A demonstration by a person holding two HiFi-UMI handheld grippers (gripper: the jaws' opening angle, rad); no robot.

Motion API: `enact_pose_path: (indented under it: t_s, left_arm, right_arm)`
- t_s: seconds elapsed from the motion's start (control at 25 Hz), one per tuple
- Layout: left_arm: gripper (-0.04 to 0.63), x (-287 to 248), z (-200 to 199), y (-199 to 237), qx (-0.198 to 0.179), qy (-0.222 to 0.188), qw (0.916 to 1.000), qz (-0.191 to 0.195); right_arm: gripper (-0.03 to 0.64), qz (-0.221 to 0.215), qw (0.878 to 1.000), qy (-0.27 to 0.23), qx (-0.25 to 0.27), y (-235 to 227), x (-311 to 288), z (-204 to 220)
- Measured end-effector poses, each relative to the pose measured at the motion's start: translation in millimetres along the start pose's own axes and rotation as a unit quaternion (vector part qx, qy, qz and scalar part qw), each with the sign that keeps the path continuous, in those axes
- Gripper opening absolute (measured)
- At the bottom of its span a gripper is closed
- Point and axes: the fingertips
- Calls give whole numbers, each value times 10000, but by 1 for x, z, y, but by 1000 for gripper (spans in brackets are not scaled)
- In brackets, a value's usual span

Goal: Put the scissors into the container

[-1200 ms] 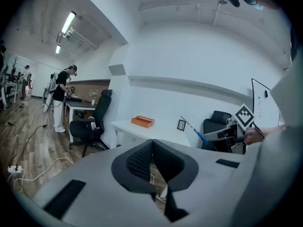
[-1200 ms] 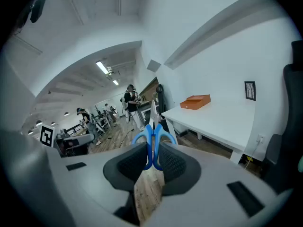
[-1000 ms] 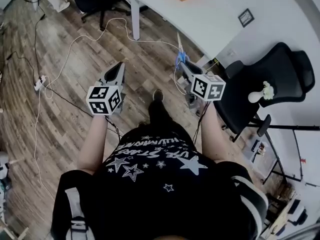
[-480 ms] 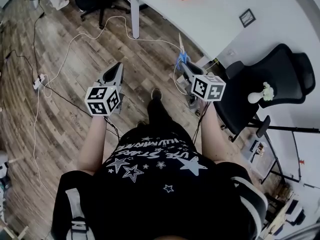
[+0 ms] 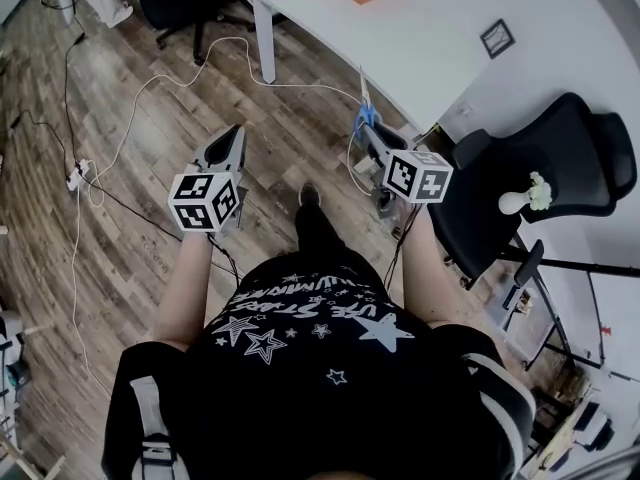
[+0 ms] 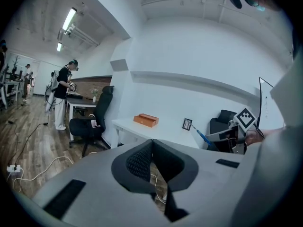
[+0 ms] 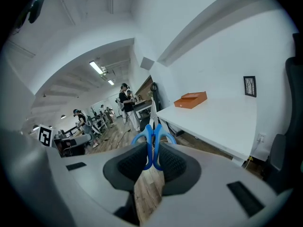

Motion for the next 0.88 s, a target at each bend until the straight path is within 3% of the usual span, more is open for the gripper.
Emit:
enact_pose_path:
  t_s: [0.48, 0.88]
  left_arm:
    - [18, -176, -48, 58, 102, 148, 9997, -150]
    - [18, -301, -82, 77, 64, 206, 9995, -214]
  right_arm:
    - [98, -86, 9998, 75, -131, -88, -135, -122]
    - [98, -283, 9995, 77, -120, -154, -214, -207]
Point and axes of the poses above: the fingertips, and each gripper's own axes: x backward along the fingers, y to its left, z out of its underside, and after that the axes turned 9 degrees about -x, right-handed
